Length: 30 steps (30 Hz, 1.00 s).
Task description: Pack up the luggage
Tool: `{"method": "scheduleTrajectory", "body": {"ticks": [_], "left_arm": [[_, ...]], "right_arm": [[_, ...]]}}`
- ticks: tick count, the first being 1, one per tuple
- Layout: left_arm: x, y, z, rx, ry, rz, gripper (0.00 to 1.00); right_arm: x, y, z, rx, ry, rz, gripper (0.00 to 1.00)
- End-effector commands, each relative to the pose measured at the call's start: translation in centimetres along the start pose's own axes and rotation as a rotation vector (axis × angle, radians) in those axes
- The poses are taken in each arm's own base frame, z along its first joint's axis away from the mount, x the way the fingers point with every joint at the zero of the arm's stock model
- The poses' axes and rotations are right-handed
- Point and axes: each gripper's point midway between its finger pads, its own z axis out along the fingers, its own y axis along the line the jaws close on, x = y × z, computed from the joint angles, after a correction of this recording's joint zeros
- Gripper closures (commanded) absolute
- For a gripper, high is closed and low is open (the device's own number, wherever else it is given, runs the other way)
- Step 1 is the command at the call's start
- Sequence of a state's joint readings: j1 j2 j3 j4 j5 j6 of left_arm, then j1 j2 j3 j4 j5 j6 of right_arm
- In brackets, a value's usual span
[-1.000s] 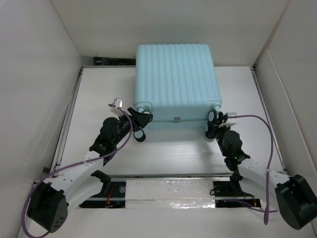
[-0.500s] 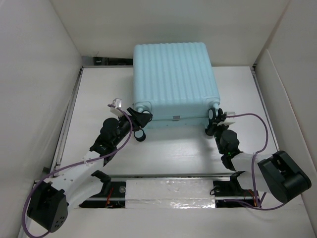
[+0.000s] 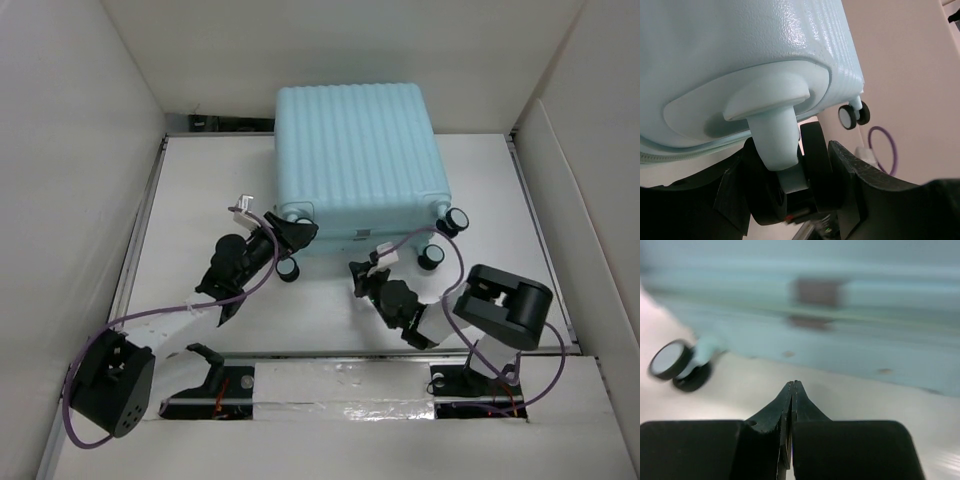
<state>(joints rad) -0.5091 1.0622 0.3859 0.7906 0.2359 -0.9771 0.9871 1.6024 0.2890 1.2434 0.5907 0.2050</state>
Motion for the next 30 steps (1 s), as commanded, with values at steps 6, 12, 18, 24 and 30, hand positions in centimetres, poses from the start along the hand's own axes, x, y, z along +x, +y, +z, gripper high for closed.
{"method": "scheduleTrajectory", "body": {"ticks": [6,12,18,24,30], "left_arm": [[-2.3,-12.3,-0.8,0.413,-0.090,0.175,1.00],[-3.4,-11.3,-1.5,0.334,-0.147,0.212,1.00],[-4.3,-10.9,-2.2,0.290,-0.192,0.252,1.00],[-4.2,-10.9,-2.2,0.293,-0.185,0.257,1.00],[-4.1,-11.0,-2.4,0.302,-0.186,0.265,1.00]], "right_arm": [[-4.5,8.4,1.5,-0.154,-0.168,0.088,1.00],[-5.3,4.2,-0.4,-0.014,-0.110,0.088,1.00],[-4.3,-6.1,-2.6,0.239,-0.125,0.191,0.97],[-5.8,-11.9,-3.5,0.365,-0.198,0.174,0.73],[-7.2,-15.2,-4.6,0.453,-0.236,0.211,0.60]]}}
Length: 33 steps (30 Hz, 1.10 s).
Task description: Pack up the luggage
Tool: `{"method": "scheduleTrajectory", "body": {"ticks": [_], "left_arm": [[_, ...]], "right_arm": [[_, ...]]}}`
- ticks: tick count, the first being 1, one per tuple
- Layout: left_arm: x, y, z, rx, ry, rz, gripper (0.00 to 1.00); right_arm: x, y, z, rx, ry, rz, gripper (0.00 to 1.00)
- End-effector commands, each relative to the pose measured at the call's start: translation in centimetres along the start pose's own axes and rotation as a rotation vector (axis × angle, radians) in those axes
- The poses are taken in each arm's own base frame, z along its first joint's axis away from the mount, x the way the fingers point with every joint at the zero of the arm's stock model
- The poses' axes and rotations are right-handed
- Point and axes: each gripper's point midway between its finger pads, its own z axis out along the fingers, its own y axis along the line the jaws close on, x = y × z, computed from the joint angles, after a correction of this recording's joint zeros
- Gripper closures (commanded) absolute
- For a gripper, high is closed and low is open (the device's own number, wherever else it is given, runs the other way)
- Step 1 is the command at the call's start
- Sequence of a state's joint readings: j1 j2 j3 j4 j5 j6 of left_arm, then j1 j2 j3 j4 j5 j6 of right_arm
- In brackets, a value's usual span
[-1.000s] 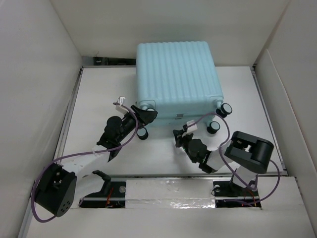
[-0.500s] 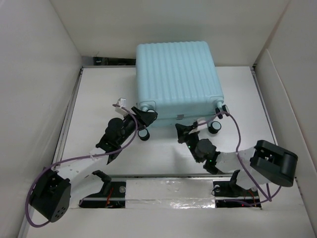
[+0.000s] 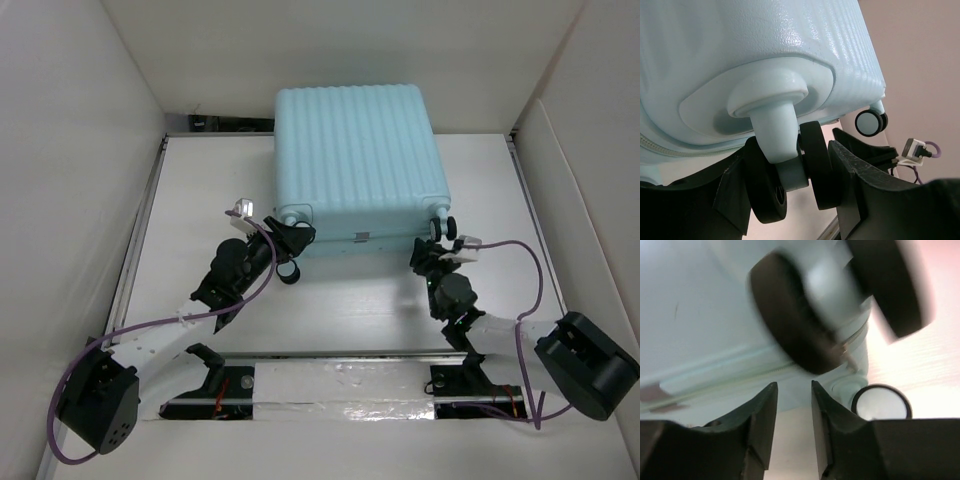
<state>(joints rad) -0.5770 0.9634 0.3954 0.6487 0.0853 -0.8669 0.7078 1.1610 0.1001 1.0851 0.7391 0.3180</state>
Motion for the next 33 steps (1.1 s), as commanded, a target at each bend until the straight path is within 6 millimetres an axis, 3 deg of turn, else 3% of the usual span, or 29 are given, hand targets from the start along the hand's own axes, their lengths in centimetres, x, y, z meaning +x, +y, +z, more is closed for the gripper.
{"method": "scheduleTrajectory", "body": {"ticks": [1,7,12,15,21,25,27,28,30,33], "left_arm": [[-5.3,-10.6,-2.1,0.373,-0.164,0.143,1.00],[-4.9,-10.4,-2.2,0.383,-0.160,0.142,1.00],[-4.8,-10.6,-2.2,0.396,-0.160,0.149,1.00],[-4.8,-10.5,-2.2,0.395,-0.160,0.150,1.00],[-5.2,-10.9,-2.6,0.408,-0.179,0.151,1.00],[-5.6,-11.0,-2.8,0.411,-0.187,0.152,1.00],[-5.6,-11.1,-2.8,0.416,-0.187,0.153,1.00],[-5.5,-11.0,-2.8,0.415,-0.184,0.152,1.00],[-5.4,-10.9,-2.8,0.413,-0.182,0.152,1.00],[-5.2,-10.7,-2.7,0.407,-0.177,0.152,1.00]], "right_arm": [[-1.6,-1.2,0.7,0.024,-0.040,0.039,0.59],[-3.4,-1.4,2.6,0.015,-0.074,-0.021,0.57],[-3.4,-1.2,3.4,-0.012,-0.065,-0.031,0.57],[-3.8,-2.3,3.4,0.038,-0.080,-0.008,0.57],[-4.2,-3.9,3.9,0.105,-0.088,0.008,0.47],[-6.1,-2.6,5.1,-0.014,-0.142,-0.005,0.41],[-5.9,-2.2,5.8,-0.052,-0.149,-0.036,0.41],[-7.2,-1.2,6.1,-0.111,-0.202,-0.052,0.41],[-6.9,-0.7,6.7,-0.151,-0.208,-0.087,0.47],[-7.9,0.4,6.8,-0.205,-0.278,-0.114,0.57]]}}
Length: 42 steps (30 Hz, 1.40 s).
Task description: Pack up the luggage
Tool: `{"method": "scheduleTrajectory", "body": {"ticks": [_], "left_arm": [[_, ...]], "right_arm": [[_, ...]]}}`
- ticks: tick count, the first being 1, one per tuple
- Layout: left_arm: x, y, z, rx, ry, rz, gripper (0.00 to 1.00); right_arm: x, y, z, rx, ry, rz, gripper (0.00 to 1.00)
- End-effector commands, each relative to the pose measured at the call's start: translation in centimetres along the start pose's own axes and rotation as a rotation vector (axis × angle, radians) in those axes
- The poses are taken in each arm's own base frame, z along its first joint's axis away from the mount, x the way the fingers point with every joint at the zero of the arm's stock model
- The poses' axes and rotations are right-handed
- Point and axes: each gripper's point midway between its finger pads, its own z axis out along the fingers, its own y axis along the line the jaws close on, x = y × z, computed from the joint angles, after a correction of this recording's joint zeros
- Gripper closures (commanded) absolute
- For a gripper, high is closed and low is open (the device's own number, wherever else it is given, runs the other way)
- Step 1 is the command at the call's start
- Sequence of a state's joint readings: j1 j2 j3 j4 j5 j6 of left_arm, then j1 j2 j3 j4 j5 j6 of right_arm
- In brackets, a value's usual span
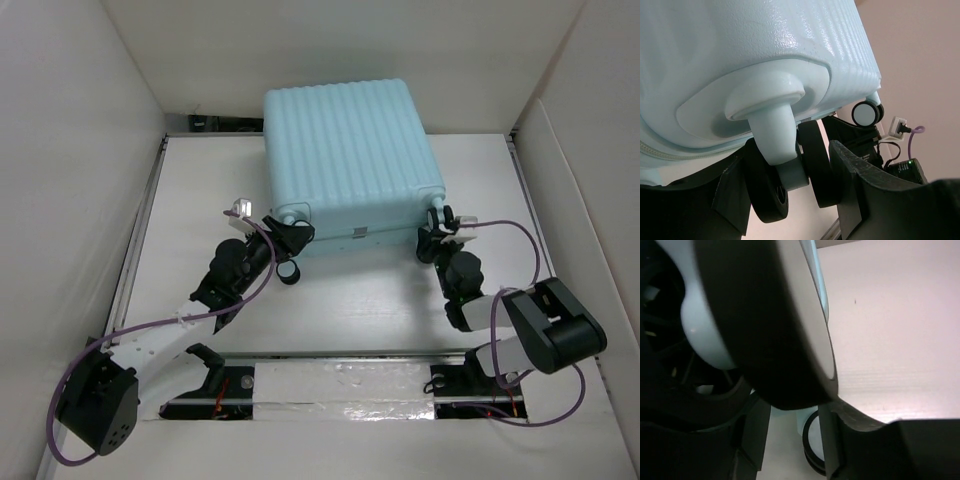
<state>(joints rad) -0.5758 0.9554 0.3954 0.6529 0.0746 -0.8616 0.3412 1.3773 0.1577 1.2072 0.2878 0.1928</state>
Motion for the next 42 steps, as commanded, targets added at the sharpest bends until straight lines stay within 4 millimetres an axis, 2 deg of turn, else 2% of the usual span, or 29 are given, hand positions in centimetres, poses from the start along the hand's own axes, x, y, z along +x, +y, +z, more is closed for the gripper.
{"method": "scheduleTrajectory", "body": {"ticks": [1,2,5,9,11,13,17,20,26,29,34,36,38,42], "left_arm": [[-4.9,-10.5,-2.5,0.404,-0.162,0.145,1.00],[-4.8,-10.4,-2.5,0.401,-0.159,0.145,1.00],[-4.5,-10.0,-2.3,0.394,-0.149,0.144,1.00],[-4.1,-9.6,-2.0,0.384,-0.136,0.141,1.00],[-3.9,-9.4,-2.0,0.379,-0.129,0.139,1.00],[-4.1,-9.1,-1.9,0.371,-0.137,0.141,1.00],[-3.9,-9.0,-1.8,0.374,-0.131,0.139,1.00],[-3.8,-9.0,-1.7,0.375,-0.125,0.138,1.00],[-4.2,-9.0,-2.1,0.366,-0.142,0.146,1.00],[-4.2,-9.0,-2.1,0.365,-0.143,0.147,1.00],[-4.2,-9.0,-2.2,0.361,-0.142,0.145,1.00],[-4.2,-8.7,-2.2,0.350,-0.142,0.148,1.00],[-4.2,-8.6,-2.2,0.348,-0.144,0.149,1.00],[-4.0,-8.7,-2.0,0.354,-0.134,0.146,1.00]], "right_arm": [[-9.2,2.4,1.8,-0.106,-0.352,0.009,0.57],[-9.3,2.2,1.8,-0.109,-0.365,0.003,0.60],[-9.8,2.8,2.1,-0.152,-0.415,-0.009,0.61],[-10.2,3.3,2.7,-0.212,-0.438,-0.003,0.55],[-10.8,3.7,2.3,-0.235,-0.453,-0.001,0.50],[-11.2,3.8,1.8,-0.241,-0.465,-0.007,0.50],[-12.8,2.8,1.1,-0.198,-0.510,-0.016,0.63],[-13.4,2.8,0.8,-0.206,-0.522,-0.020,0.69],[-13.7,1.9,-0.8,-0.172,-0.538,-0.022,0.54],[-14.2,1.9,-0.9,-0.176,-0.550,-0.027,0.55],[-14.9,2.6,0.5,-0.196,-0.560,-0.031,0.65],[-14.6,2.9,0.8,-0.213,-0.554,-0.027,0.71],[-14.8,3.1,0.8,-0.224,-0.563,-0.015,0.79],[-14.7,3.2,0.8,-0.232,-0.560,0.000,0.88]]}}
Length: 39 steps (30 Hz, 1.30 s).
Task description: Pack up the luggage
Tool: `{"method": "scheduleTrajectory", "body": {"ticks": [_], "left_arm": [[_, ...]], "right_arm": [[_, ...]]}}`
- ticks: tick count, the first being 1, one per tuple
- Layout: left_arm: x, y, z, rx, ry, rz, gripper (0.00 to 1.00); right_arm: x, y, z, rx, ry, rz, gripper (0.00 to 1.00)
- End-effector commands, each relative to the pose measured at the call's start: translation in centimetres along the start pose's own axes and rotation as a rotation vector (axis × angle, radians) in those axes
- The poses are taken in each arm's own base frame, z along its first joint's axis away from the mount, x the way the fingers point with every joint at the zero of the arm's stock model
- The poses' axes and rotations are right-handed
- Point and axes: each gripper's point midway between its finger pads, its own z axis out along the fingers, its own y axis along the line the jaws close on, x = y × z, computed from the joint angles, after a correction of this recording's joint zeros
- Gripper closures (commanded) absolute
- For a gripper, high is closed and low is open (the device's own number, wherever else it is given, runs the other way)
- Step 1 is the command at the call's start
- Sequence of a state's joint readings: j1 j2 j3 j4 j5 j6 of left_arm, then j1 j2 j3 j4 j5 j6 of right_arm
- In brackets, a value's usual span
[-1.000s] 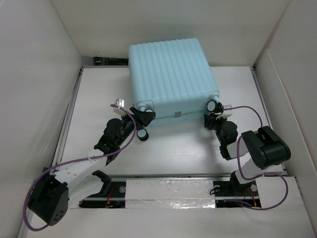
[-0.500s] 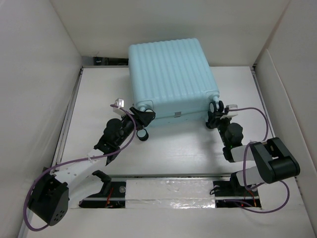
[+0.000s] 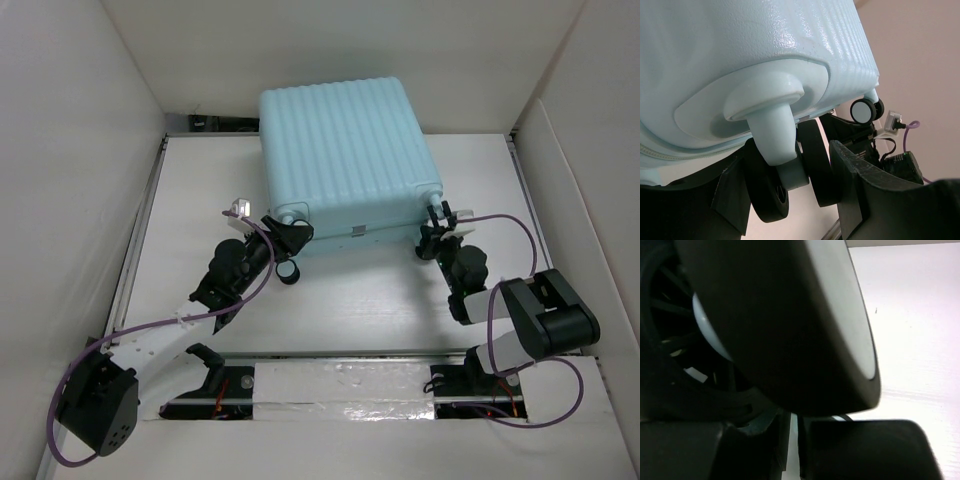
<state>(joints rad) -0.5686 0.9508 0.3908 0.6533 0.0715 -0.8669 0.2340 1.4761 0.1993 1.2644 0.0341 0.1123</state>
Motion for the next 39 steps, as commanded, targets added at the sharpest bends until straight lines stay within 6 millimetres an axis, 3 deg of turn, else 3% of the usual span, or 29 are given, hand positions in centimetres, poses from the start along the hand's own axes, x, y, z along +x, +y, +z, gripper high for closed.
{"method": "scheduleTrajectory", "body": {"ticks": [1,4,6,13,14,20,22,23,24,26,28,29,31,33,34,37,39], "left_arm": [[-3.7,-9.0,-1.9,0.365,-0.124,0.148,1.00],[-3.6,-9.1,-1.8,0.375,-0.117,0.142,1.00],[-3.5,-9.1,-1.7,0.376,-0.115,0.139,1.00],[-3.7,-10.1,-1.2,0.415,-0.109,0.126,1.00],[-3.7,-10.3,-1.1,0.421,-0.107,0.124,1.00],[-3.5,-11.3,-0.5,0.470,-0.080,0.091,1.00],[-3.3,-11.8,-0.2,0.490,-0.067,0.080,1.00],[-3.4,-12.0,-0.1,0.498,-0.063,0.076,1.00],[-3.3,-12.1,0.0,0.503,-0.057,0.075,1.00],[-3.3,-12.9,0.1,0.522,-0.049,0.070,1.00],[-3.6,-13.7,0.0,0.544,-0.051,0.071,1.00],[-3.5,-14.2,-0.2,0.556,-0.045,0.067,1.00],[-4.0,-15.1,-0.6,0.578,-0.048,0.065,1.00],[-4.2,-15.8,-1.0,0.599,-0.044,0.050,1.00],[-4.4,-16.2,-1.4,0.612,-0.045,0.048,1.00],[-4.7,-16.8,-2.1,0.627,-0.041,0.031,1.00],[-4.4,-17.1,-2.2,0.632,-0.032,0.016,1.00]], "right_arm": [[-15.4,1.7,-0.9,-0.072,-0.592,0.037,0.89],[-15.1,2.0,-1.1,-0.079,-0.585,0.045,1.00],[-14.8,2.4,-1.4,-0.083,-0.579,0.052,1.00],[-12.9,8.8,-2.3,-0.208,-0.521,0.087,1.00],[-12.2,11.1,-2.7,-0.247,-0.498,0.106,1.00],[-9.8,18.9,-3.5,-0.390,-0.422,0.127,1.00],[-8.0,22.7,-4.3,-0.486,-0.358,0.136,1.00],[-8.4,24.6,-4.4,-0.529,-0.361,0.148,1.00],[-7.8,27.3,-5.8,-0.598,-0.337,0.155,1.00],[-6.3,30.3,-6.8,-0.668,-0.287,0.159,1.00],[-6.2,33.4,-8.2,-0.744,-0.265,0.216,1.00],[-4.9,34.7,-8.6,-0.794,-0.233,0.216,1.00],[-5.3,37.4,-9.2,-0.864,-0.232,0.263,1.00],[-4.1,40.0,-10.3,-0.942,-0.203,0.264,1.00],[-5.2,41.5,-10.4,-0.970,-0.226,0.288,1.00],[-4.9,43.5,-10.3,-1.009,-0.209,0.321,1.00],[-6.4,45.3,-10.8,-1.065,-0.236,0.372,1.00]]}}
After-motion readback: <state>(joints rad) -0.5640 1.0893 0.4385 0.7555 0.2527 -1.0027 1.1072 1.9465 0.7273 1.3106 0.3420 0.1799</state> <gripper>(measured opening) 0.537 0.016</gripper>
